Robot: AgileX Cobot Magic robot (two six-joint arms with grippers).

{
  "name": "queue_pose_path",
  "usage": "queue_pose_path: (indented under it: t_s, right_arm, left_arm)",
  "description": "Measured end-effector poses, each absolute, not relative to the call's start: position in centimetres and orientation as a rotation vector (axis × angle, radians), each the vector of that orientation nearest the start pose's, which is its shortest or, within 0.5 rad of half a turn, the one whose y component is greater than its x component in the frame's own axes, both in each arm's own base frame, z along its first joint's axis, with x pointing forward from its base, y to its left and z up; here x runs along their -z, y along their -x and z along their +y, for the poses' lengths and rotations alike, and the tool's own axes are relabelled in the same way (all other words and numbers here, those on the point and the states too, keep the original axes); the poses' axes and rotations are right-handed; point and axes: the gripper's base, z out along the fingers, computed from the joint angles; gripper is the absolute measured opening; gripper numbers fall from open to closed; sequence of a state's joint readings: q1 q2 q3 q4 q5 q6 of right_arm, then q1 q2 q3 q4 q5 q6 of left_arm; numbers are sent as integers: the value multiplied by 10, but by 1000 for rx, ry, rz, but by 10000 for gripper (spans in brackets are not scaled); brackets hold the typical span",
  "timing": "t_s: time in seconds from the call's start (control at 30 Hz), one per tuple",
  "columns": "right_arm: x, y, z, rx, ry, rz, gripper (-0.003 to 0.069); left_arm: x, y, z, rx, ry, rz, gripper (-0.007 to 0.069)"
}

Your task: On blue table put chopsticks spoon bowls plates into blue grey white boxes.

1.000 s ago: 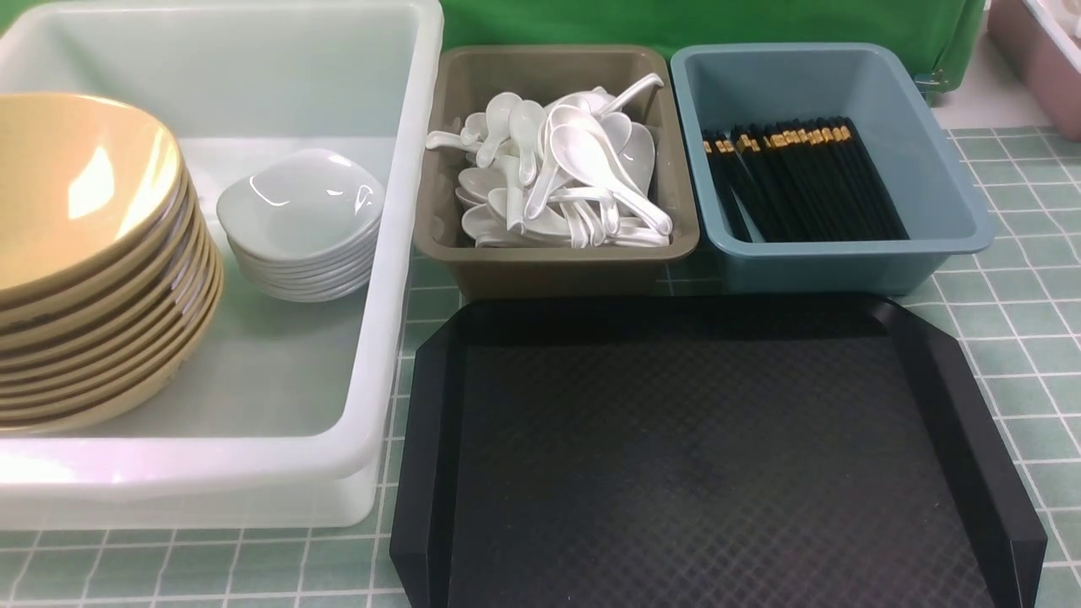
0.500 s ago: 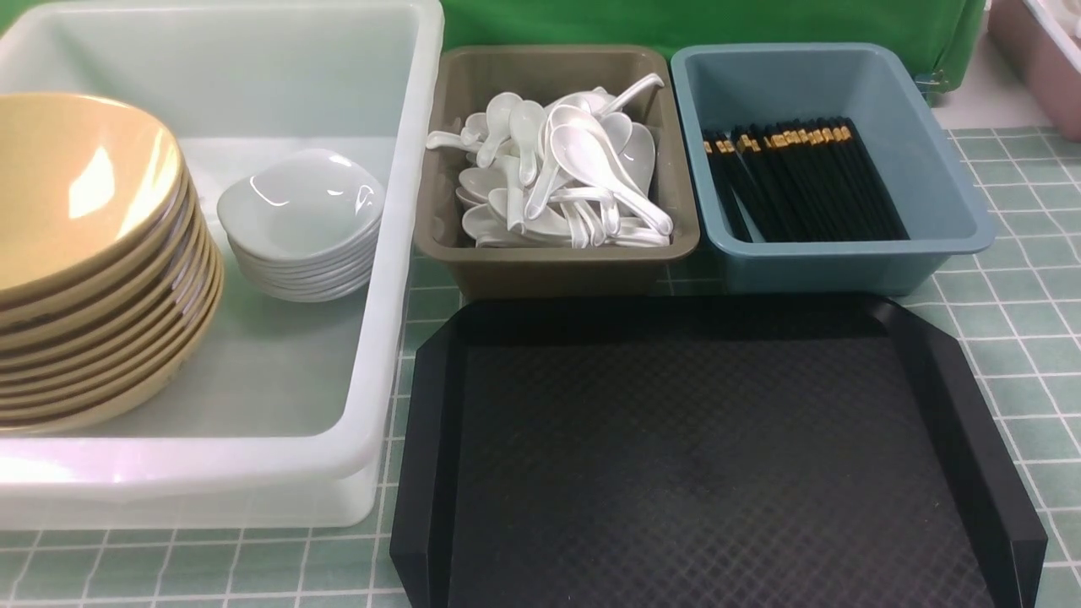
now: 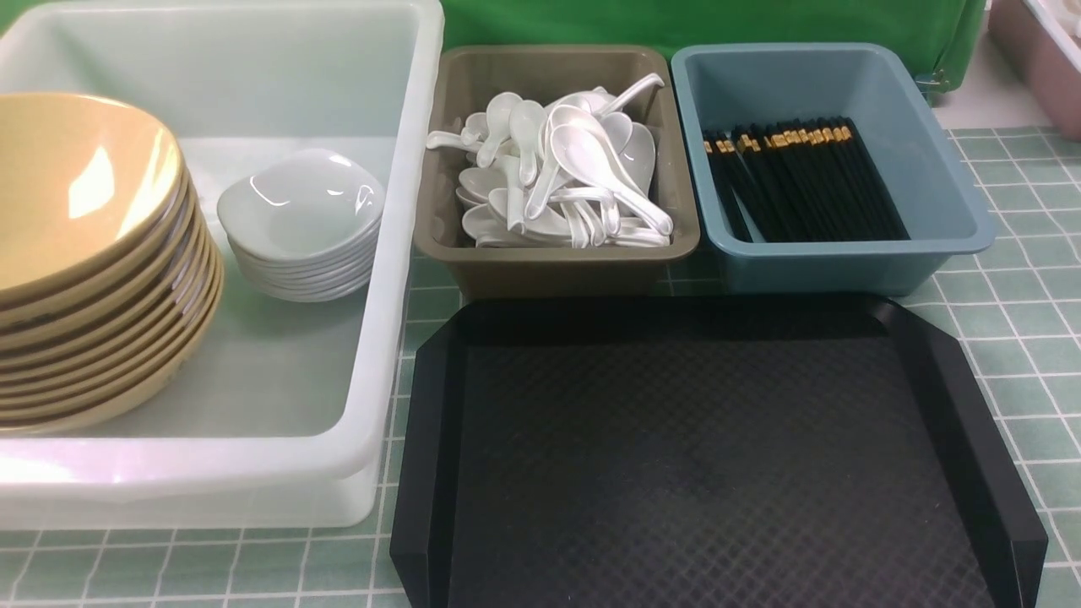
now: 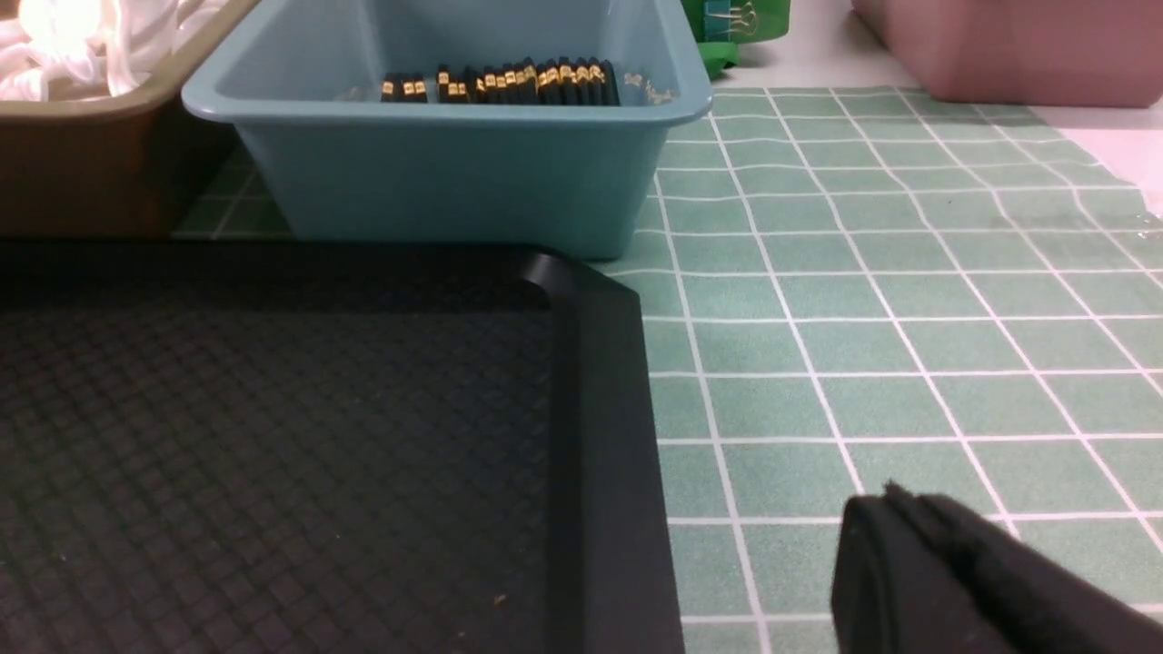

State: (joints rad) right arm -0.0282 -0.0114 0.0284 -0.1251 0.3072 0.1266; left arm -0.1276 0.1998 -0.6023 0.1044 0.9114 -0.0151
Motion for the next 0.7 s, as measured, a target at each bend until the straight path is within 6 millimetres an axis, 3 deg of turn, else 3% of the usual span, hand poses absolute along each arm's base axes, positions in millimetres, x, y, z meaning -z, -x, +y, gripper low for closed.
queue_pose_path:
  t_s: [0.43, 0.57, 0.7]
  right_arm:
    - [-177, -54, -5, 49, -59, 1806, 43]
    - [-177, -54, -5, 49, -59, 1807, 43]
    - [-177, -54, -5, 49, -60, 1808, 44]
  left_arm:
    - [-316, -24, 4, -28, -124, 1981, 2]
    - [-302, -28, 2, 2, -125, 1926, 2]
    - [-282, -40, -1, 22, -94, 1765, 2]
